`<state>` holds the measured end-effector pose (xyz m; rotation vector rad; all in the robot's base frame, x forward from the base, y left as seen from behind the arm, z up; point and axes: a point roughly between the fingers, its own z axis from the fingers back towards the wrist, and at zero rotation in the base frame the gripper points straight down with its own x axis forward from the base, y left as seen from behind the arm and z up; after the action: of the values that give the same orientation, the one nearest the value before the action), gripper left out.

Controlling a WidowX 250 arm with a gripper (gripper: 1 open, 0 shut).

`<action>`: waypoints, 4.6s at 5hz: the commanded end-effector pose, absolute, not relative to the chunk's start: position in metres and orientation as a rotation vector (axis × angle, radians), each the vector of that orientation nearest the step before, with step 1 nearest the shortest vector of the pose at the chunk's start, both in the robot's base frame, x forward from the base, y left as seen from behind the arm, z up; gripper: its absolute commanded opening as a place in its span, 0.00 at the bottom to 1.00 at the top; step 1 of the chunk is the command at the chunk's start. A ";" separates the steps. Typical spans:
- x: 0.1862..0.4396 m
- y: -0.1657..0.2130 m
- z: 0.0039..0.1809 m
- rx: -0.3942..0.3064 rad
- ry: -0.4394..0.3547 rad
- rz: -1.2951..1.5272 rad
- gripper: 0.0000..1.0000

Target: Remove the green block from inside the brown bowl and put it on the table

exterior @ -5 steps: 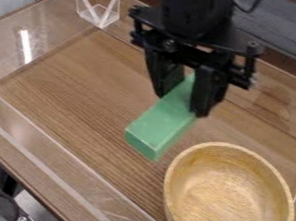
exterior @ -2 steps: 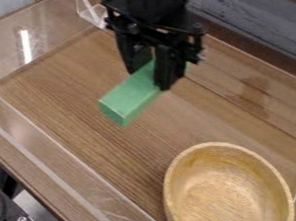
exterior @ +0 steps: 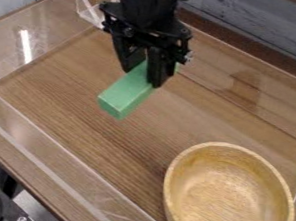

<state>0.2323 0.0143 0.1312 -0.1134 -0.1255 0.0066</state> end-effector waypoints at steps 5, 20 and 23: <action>0.276 0.046 0.097 -0.057 -0.189 0.005 0.00; 0.284 0.071 0.048 -0.076 -0.178 0.055 0.00; 0.282 0.071 0.043 -0.094 -0.144 0.061 0.00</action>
<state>0.2734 0.0648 0.0328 -0.1052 -0.1002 0.0552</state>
